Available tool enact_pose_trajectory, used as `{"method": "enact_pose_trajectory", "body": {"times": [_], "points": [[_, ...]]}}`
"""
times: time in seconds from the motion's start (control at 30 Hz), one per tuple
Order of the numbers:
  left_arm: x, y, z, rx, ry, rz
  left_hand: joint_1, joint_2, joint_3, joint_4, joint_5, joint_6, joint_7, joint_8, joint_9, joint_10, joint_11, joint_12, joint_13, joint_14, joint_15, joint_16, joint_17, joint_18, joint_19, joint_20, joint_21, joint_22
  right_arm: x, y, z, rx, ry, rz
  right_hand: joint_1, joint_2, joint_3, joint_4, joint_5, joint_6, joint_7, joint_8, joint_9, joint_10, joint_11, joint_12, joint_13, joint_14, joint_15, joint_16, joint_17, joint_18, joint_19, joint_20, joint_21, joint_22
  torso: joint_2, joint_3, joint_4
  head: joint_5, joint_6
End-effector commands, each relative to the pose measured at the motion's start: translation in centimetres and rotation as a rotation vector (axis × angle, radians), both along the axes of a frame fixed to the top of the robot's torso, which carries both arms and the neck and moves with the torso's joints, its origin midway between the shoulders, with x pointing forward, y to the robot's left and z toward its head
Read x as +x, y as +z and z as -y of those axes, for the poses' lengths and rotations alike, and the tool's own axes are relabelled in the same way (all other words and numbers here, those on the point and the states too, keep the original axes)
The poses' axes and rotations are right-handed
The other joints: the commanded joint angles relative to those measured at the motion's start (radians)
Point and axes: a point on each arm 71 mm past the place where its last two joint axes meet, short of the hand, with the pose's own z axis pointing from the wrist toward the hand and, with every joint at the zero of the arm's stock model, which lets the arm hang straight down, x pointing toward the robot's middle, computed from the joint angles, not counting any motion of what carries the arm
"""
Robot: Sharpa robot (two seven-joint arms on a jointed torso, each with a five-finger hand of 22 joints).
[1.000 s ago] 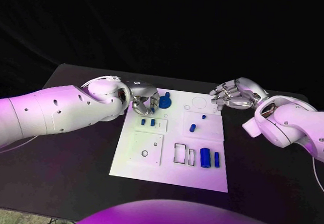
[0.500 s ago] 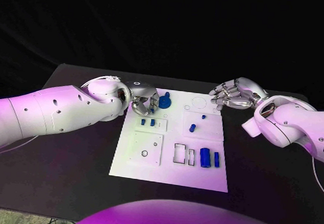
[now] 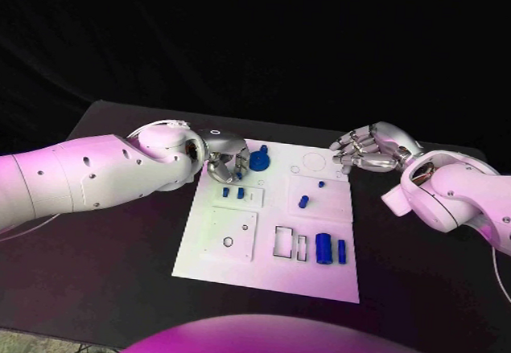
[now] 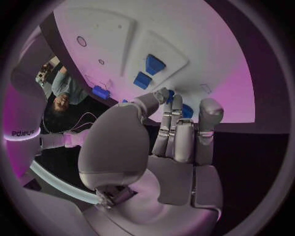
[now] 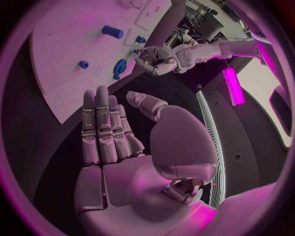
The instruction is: Assemble the parts on the task board
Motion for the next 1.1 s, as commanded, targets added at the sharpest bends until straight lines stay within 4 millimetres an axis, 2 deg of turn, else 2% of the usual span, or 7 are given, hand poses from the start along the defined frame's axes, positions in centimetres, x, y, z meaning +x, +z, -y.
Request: {"method": "enact_pose_trajectory", "body": {"times": [0.03,0.37,0.67,1.1], "points": [[-0.13,-0.22,0.07,0.009,-0.007,-0.023,-0.001,-0.006,-0.006,0.002,0.006,0.001,0.004,-0.006,0.002,0.004,0.001,-0.006,0.001,-0.003,0.001,-0.006,-0.003,-0.003,-0.006,-0.001,-0.004,0.111,-0.05,0.00,-0.13,0.000,0.014,0.003,-0.001,-0.007,0.002,0.006,0.004,-0.004,-0.003,0.003,0.001,-0.005,-0.001,0.004,-0.002,0.009,0.000,0.000,0.002,0.012,0.008,-0.001,-0.003,-0.001,0.000,-0.0004,0.0000,0.001,0.000],[-0.05,-0.31,0.07,0.013,-0.004,-0.027,-0.010,-0.011,-0.012,0.004,0.004,-0.002,0.005,-0.014,0.003,0.001,0.003,-0.016,0.001,-0.007,0.003,-0.007,-0.009,-0.002,-0.012,0.001,-0.007,0.110,-0.04,0.00,-0.12,0.001,0.014,0.002,-0.001,-0.007,0.002,0.006,0.004,-0.004,-0.003,0.003,0.001,-0.005,-0.001,0.004,-0.002,0.009,0.000,0.000,0.002,0.012,0.008,-0.001,-0.003,-0.001,0.000,-0.0004,-0.0005,0.001,0.000],[-0.05,-0.39,-0.01,0.017,-0.003,-0.034,-0.071,-0.049,-0.058,0.035,0.038,-0.030,0.005,-0.045,0.004,-0.005,0.011,-0.045,0.000,-0.017,0.011,-0.007,-0.022,0.001,-0.025,0.010,-0.018,0.105,-0.03,-0.01,-0.06,0.001,0.012,0.002,-0.001,-0.007,0.002,0.006,0.004,-0.004,-0.003,0.003,0.001,-0.005,-0.001,0.004,-0.002,0.009,0.000,0.000,0.002,0.012,0.008,-0.001,-0.003,-0.001,0.000,-0.0001,-0.0002,0.001,0.000],[-0.02,-0.34,-0.10,0.014,0.002,-0.028,-0.081,-0.055,-0.068,0.043,0.054,-0.033,0.006,-0.051,0.006,-0.012,0.016,-0.055,0.001,-0.020,0.015,-0.007,-0.026,0.001,-0.028,0.013,-0.020,0.105,-0.02,-0.03,-0.02,0.000,0.011,0.002,0.001,-0.008,0.002,0.010,0.007,-0.006,-0.003,0.004,0.001,-0.006,-0.001,0.005,-0.002,0.009,0.000,-0.001,0.003,0.012,0.014,-0.002,-0.011,-0.011,0.000,-0.0002,-0.0005,0.001,0.000]]}}
